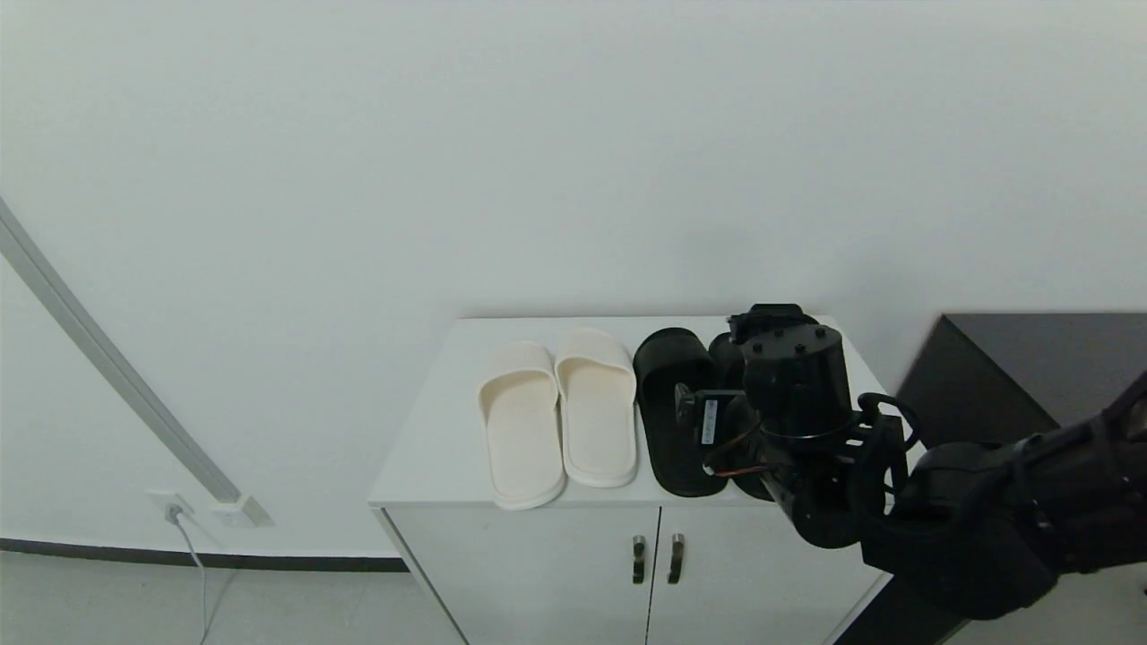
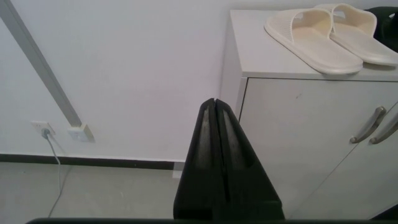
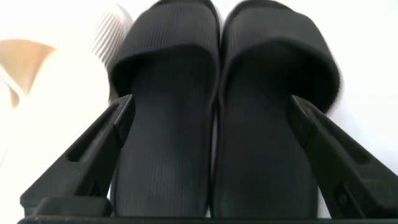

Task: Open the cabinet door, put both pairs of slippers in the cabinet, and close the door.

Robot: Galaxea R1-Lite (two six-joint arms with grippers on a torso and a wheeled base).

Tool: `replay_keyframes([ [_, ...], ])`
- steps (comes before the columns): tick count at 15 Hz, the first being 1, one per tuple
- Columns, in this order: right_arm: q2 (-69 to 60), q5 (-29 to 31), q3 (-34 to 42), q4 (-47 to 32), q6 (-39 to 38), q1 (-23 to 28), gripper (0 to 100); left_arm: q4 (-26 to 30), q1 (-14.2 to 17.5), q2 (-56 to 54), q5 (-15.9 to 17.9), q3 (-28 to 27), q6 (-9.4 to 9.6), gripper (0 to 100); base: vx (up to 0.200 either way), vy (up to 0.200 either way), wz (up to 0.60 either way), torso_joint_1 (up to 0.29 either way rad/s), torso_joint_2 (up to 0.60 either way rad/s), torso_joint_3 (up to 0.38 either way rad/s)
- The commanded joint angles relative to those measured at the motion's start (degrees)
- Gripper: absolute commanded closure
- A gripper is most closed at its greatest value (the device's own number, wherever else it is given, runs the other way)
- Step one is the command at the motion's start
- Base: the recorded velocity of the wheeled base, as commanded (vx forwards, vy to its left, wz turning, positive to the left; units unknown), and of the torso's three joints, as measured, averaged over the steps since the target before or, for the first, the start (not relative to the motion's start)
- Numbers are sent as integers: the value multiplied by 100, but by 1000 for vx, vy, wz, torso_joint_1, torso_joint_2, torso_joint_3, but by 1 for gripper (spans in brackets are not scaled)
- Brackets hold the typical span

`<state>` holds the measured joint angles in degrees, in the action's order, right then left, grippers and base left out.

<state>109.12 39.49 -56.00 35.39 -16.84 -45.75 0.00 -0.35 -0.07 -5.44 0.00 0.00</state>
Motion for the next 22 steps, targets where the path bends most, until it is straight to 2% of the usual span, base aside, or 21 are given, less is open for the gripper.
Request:
replay_keyframes([
  [1, 444, -11, -218, 196, 128, 163, 0, 0, 0, 7, -1, 0, 0, 100, 0, 0, 0, 0, 0, 0],
  [7, 1173, -319, -288, 1532, 1042, 620, 0, 0, 0, 7, -1, 0, 0, 100, 0, 0, 0, 0, 0, 0],
  [18, 1780, -424, -1211, 1532, 1068, 928, 0, 9, 0, 7, -1, 0, -9, 100, 0, 0, 0, 0, 0, 0],
  [19, 1788, -424, -1229, 1532, 1068, 928, 100, 0, 0, 7, -1, 0, -9, 100, 0, 0, 0, 0, 0, 0],
  [22, 1806, -424, -1211, 1541, 1068, 936, 100, 0, 0, 7, -1, 0, -9, 100, 0, 0, 0, 0, 0, 0],
])
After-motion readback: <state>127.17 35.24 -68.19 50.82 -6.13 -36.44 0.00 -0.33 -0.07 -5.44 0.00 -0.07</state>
